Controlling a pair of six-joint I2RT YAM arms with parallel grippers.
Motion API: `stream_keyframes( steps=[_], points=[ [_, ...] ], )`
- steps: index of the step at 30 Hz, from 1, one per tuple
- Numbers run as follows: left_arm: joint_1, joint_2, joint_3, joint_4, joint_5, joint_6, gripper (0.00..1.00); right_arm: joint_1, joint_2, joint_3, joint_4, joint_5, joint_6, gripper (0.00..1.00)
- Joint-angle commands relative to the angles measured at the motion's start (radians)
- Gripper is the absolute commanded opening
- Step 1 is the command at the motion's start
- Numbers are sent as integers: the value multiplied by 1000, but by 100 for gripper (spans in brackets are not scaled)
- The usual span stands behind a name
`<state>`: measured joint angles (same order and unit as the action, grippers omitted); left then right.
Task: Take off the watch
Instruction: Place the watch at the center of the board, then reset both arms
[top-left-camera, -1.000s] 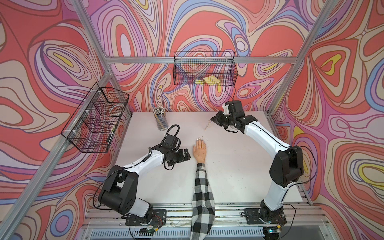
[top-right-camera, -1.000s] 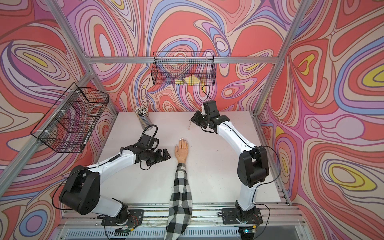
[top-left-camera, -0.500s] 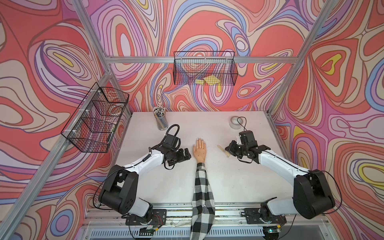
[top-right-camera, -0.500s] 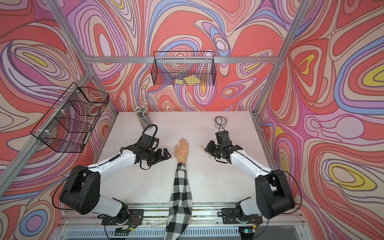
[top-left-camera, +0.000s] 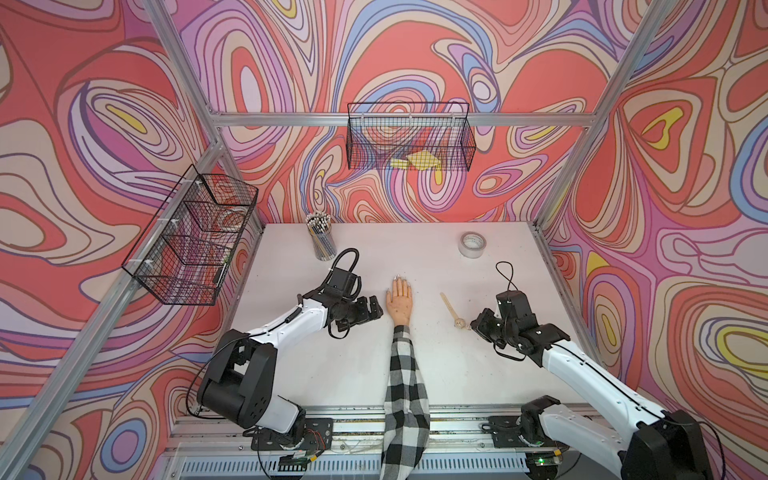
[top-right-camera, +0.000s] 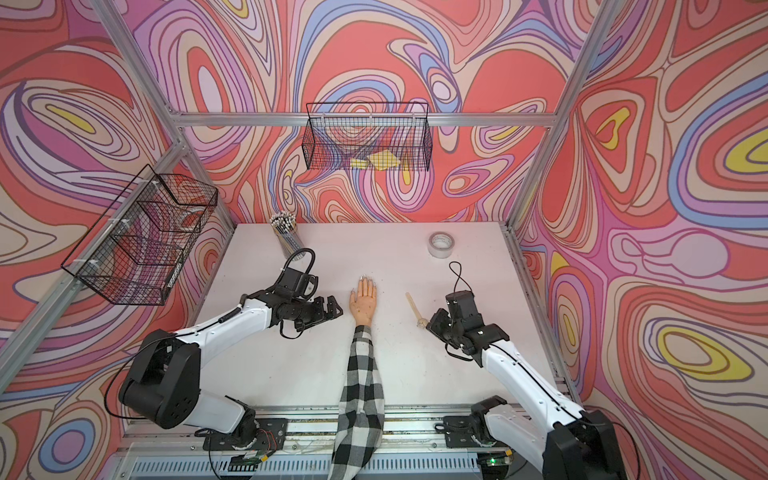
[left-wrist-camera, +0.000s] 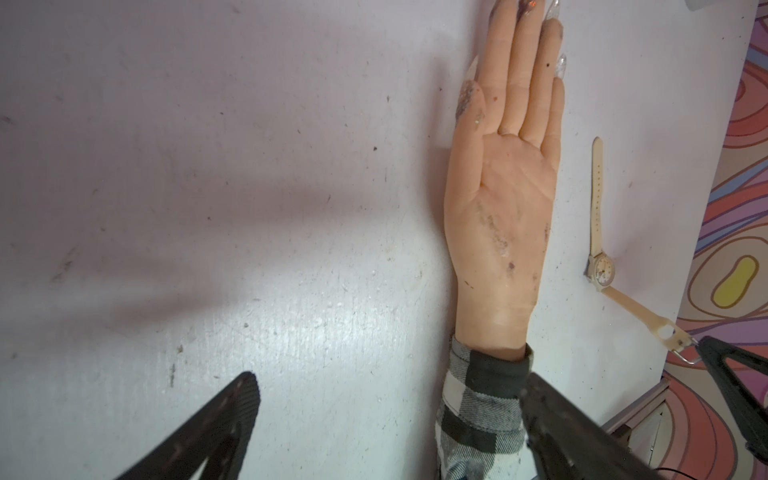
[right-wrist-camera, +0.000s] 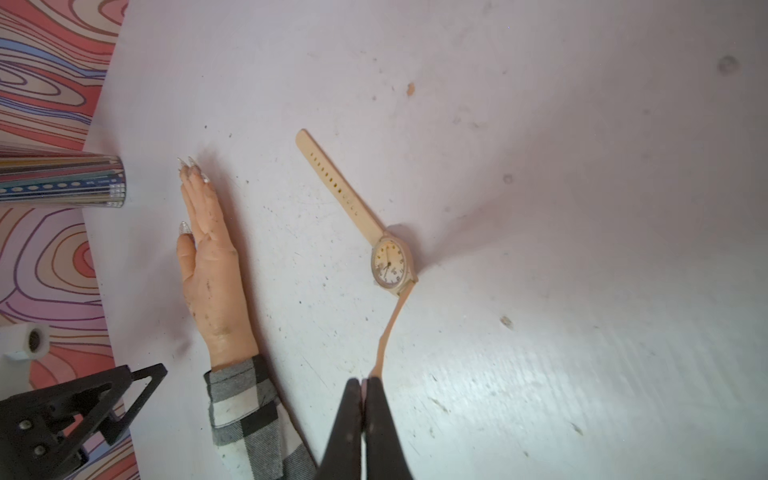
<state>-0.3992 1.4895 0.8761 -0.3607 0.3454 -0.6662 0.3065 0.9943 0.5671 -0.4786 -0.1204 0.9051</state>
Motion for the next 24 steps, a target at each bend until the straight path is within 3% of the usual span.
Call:
stream_keyframes(
  steps=[1,4,5,10,11,17,24],
  points=[
    [4,16,7,16,10,-10,99,-5,-44,-37,-108,62,64,0],
    [4,18,9,15,12,-9,99,-6,-68,-47,-230,110,138,4],
    [3,17,9,16,11,-9,99,-6,-73,-45,-270,128,158,14],
    [4,2,10,10,10,-9,99,-6,-131,-22,-364,193,224,87],
    [4,-5,12,8,8,-9,99,-6,-142,-12,-368,203,228,95],
    [4,-75,38,-33,-37,22,99,-6,-152,88,-326,255,169,98],
    [4,-235,8,-9,-225,48,99,-6,-26,279,-197,341,-86,98]
  ],
)
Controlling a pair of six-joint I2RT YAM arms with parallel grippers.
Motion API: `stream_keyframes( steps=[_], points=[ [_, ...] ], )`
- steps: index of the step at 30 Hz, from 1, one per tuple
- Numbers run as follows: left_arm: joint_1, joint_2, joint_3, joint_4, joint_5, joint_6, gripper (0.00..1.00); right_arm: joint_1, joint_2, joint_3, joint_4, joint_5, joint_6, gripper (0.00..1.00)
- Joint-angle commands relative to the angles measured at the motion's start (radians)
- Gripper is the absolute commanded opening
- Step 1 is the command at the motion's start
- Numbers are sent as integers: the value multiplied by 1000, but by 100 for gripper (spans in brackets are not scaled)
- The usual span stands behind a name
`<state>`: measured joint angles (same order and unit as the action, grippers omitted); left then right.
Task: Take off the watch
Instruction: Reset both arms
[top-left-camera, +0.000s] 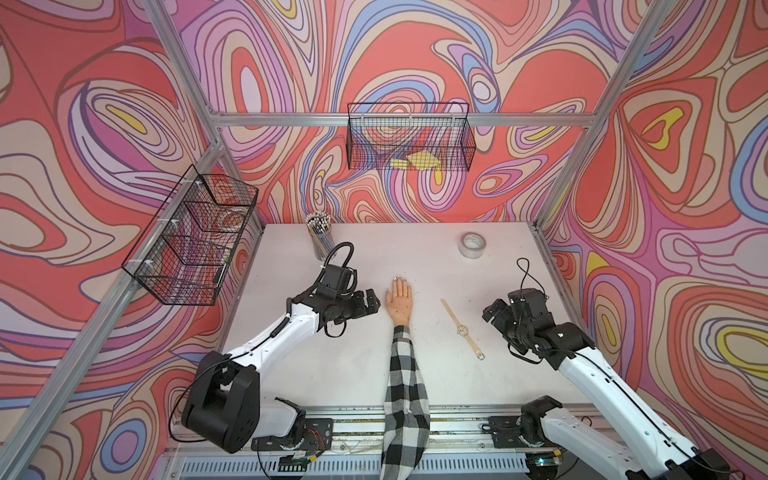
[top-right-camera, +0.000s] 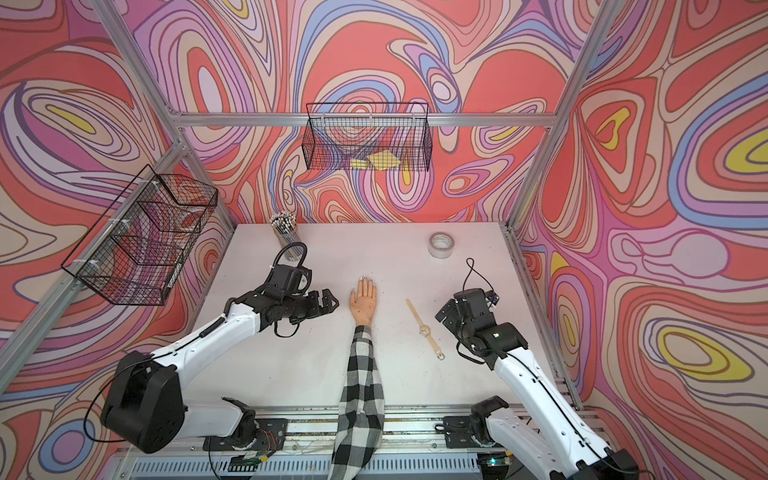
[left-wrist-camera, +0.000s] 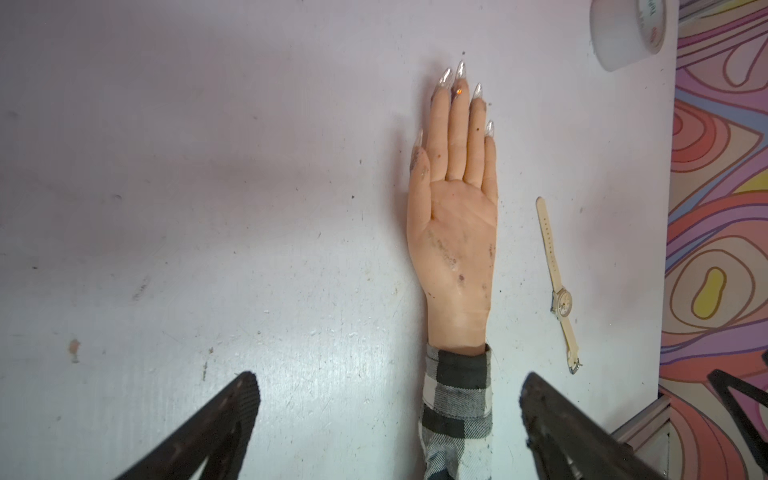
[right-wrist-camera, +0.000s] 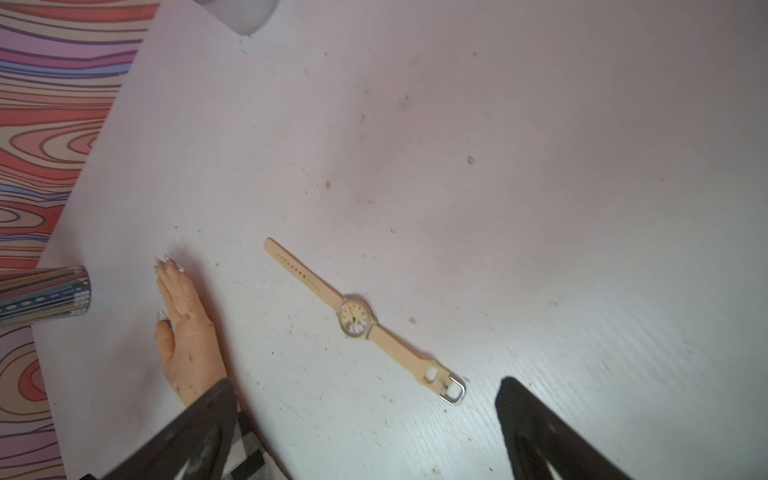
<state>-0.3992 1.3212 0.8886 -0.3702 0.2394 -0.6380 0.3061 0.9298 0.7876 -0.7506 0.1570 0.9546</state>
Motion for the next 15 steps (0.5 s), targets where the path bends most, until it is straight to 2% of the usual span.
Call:
stream_keyframes(
  steps=[1,5,7,10,12,15],
  points=[
    [4,-100,-27,23,-169,20,99,-5,60,84,99,65,-179,98],
    [4,-247,-145,176,-340,-11,99,-5,121,136,228,56,-336,98],
    [4,-307,-188,219,-418,12,99,-5,139,133,302,43,-404,98],
    [4,-361,-231,288,-442,157,99,-5,163,99,417,41,-519,98],
    [4,-391,-261,329,-466,260,99,-5,179,74,458,114,-551,98],
    [6,-450,-327,422,-591,325,99,-6,187,13,565,177,-659,98]
  ],
)
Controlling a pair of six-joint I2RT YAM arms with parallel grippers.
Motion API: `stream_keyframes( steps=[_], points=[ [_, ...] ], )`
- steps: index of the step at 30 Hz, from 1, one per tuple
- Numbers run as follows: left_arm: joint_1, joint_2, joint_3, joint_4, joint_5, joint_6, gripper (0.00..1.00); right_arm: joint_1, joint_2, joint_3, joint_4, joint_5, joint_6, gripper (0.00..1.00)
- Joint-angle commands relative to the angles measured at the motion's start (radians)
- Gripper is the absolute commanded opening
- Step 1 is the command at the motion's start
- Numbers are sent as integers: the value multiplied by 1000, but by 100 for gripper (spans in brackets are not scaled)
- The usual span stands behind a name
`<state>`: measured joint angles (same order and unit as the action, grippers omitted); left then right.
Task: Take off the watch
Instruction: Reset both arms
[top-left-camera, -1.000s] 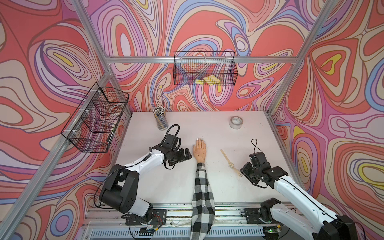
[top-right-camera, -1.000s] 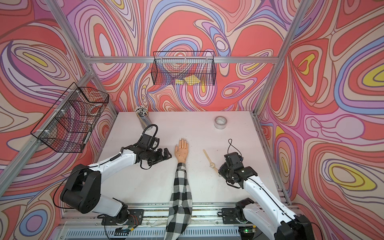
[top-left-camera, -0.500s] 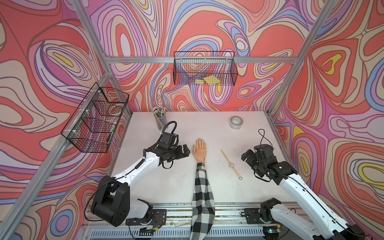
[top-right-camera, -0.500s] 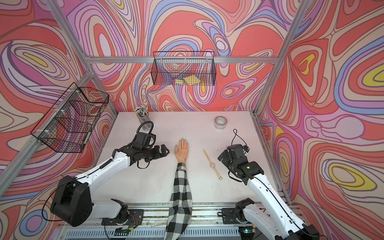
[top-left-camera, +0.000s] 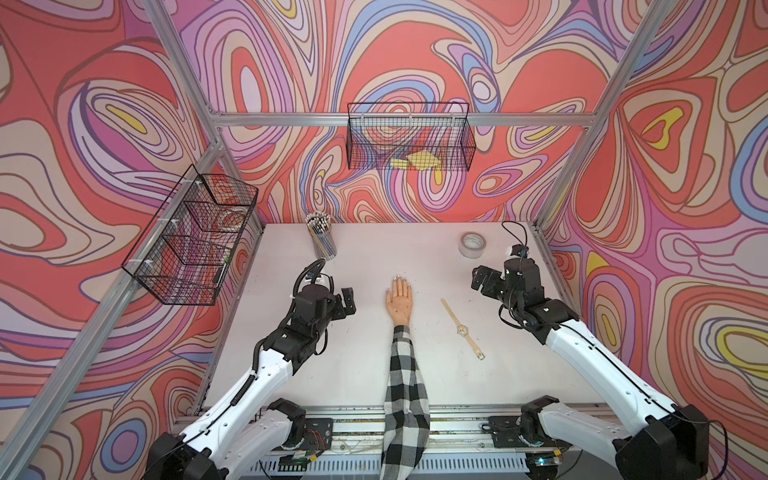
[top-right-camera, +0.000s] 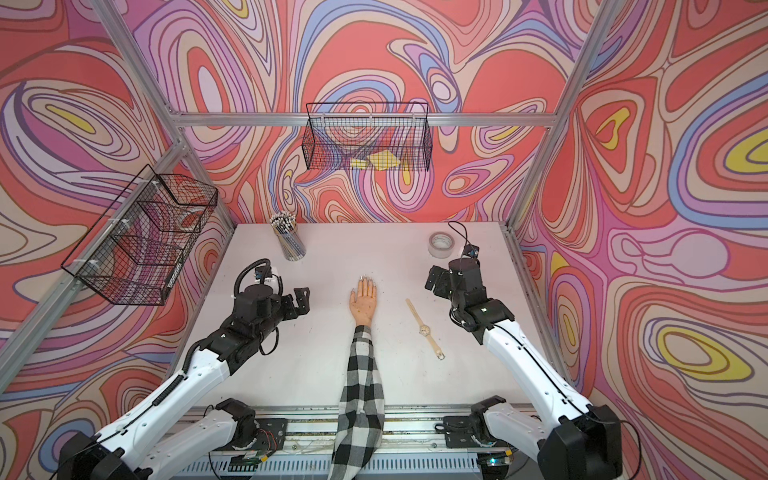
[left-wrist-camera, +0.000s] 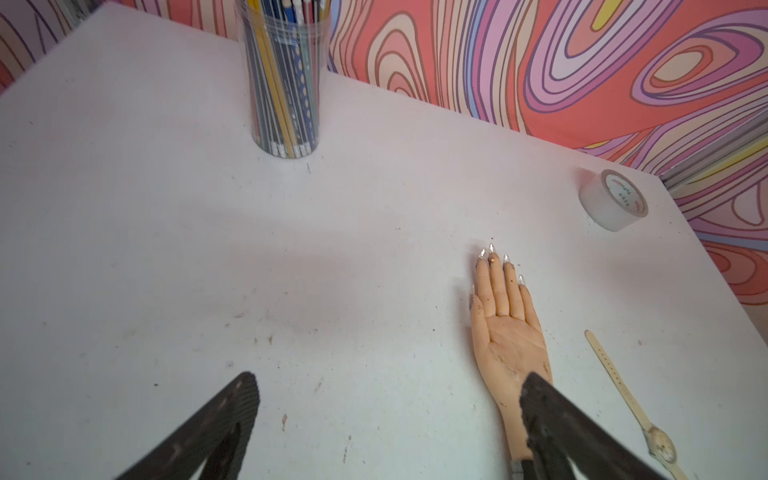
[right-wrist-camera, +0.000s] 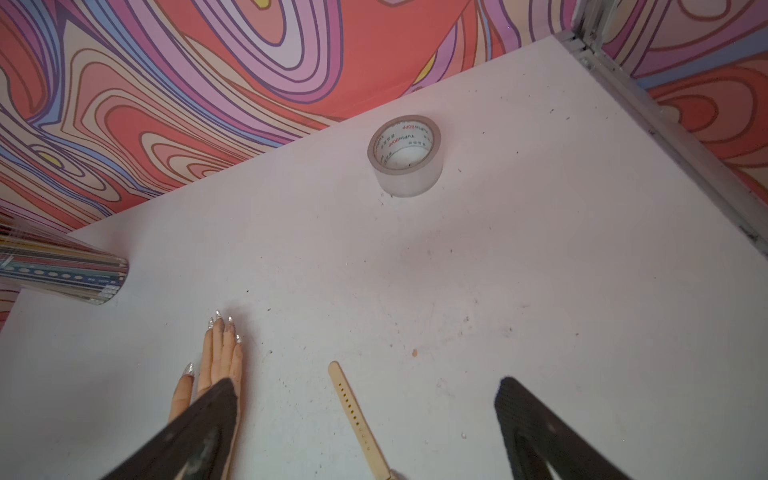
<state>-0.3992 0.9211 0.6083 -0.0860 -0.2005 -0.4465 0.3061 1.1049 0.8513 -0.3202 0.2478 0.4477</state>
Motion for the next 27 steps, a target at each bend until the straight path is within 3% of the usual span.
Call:
stream_keyframes(
  steps=[1,4,8,12,17,21,22,27],
  points=[
    [9,-71,-80,206,-182,156,99,-7,19,-63,156,108,-170,98],
    [38,-107,-237,469,-220,285,100,-42,41,-106,231,138,-197,98],
    [170,-59,-297,563,-141,316,99,-134,65,-157,308,132,-198,98],
    [272,37,-338,669,-73,335,99,-241,78,-233,401,132,-212,98],
    [322,244,-351,907,-32,357,99,-330,137,-332,576,91,-253,98],
    [348,388,-257,966,97,476,99,-334,234,-444,899,23,-273,98],
    [352,390,-223,905,108,475,99,-334,275,-465,973,4,-277,98],
    [353,350,-277,934,75,452,99,-334,364,-455,1128,-45,-329,98]
  ],
)
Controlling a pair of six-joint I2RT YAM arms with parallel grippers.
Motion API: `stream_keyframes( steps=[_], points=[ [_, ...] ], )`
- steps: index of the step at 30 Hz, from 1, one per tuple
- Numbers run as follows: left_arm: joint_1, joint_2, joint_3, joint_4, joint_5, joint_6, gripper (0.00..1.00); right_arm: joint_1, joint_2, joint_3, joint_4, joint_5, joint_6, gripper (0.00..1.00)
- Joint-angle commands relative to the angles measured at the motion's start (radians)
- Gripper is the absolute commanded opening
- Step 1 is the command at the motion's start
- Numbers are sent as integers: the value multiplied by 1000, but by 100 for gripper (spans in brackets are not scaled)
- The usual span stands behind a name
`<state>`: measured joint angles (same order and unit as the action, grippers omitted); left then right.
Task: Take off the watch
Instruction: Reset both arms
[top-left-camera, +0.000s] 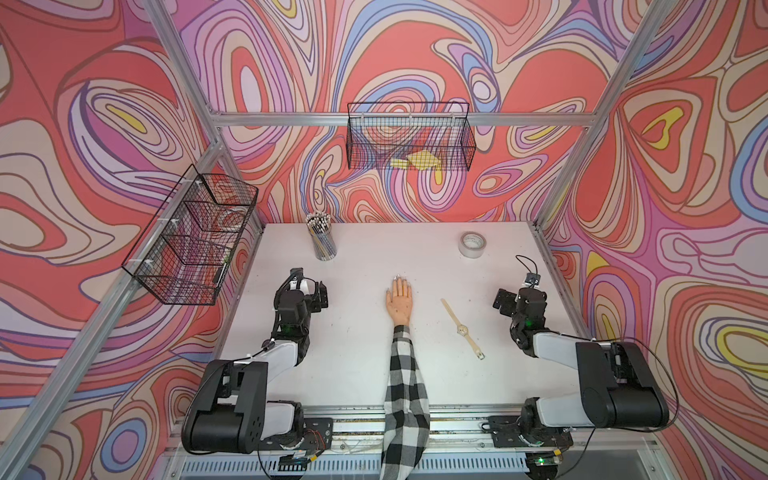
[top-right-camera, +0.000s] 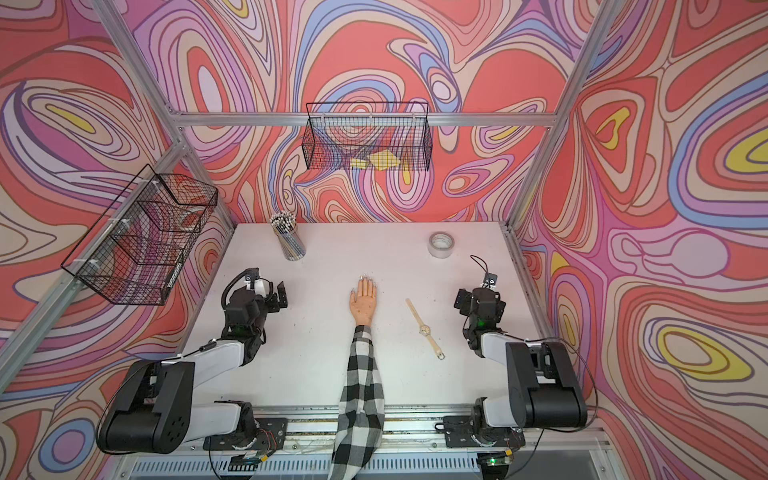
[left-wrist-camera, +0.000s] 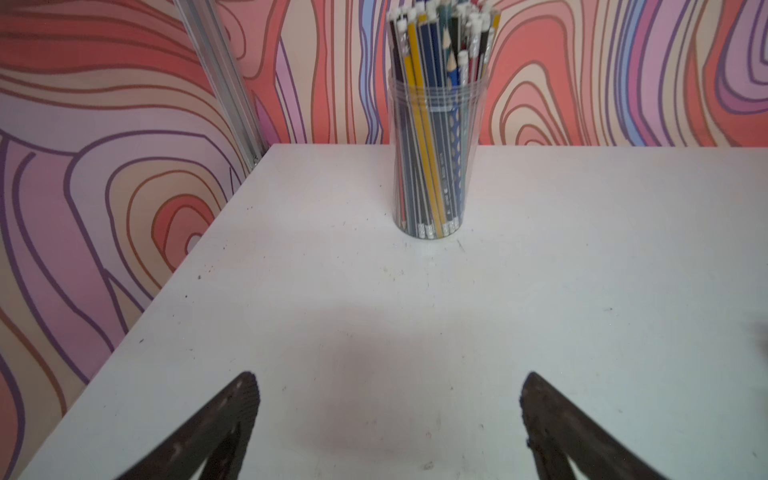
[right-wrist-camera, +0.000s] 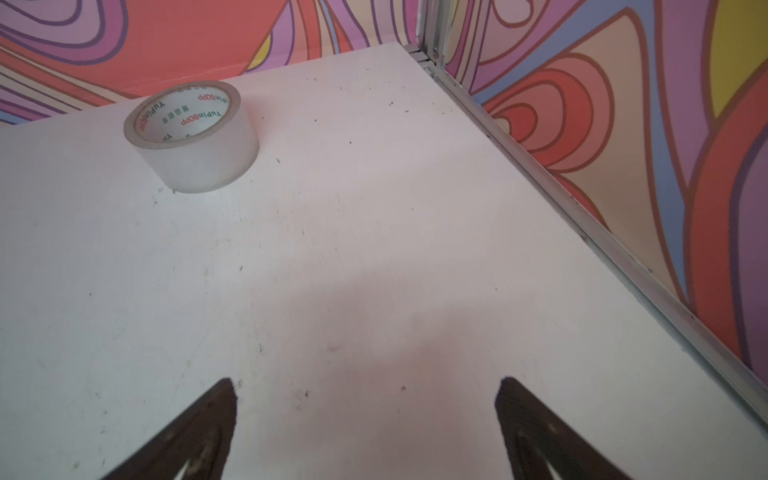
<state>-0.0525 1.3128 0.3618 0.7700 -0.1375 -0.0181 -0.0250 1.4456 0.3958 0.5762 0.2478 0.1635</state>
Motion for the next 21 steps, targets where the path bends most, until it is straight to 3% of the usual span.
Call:
stream_keyframes(
  steps=[1,4,7,10,12,13,15,18,19,20,21],
  points=[
    [7,-64,-56,88,-8,9,99,-3,39,5,252,-47,-53,98],
    [8,-63,-84,149,1,14,99,-3,102,15,319,-69,-61,98],
    [7,-89,-73,69,9,11,99,-3,179,16,399,-82,-61,98],
    [8,-82,-91,104,39,25,99,-3,240,10,475,-105,-72,98],
    [8,-92,-72,-24,23,19,99,-1,239,17,461,-113,-75,98],
    [8,-77,-90,-4,27,23,99,-1,244,13,473,-115,-77,98],
    [6,-4,-160,239,61,27,100,-1,245,9,484,-124,-81,98],
    [8,175,-134,340,146,58,99,-1,248,24,461,-144,-88,98],
    [7,264,-128,456,171,80,99,-2,249,38,435,-146,-89,98],
    [4,261,-109,395,135,75,99,-1,252,54,407,-146,-92,98],
    [5,189,-47,152,106,46,99,3,254,64,390,-143,-94,98]
  ],
)
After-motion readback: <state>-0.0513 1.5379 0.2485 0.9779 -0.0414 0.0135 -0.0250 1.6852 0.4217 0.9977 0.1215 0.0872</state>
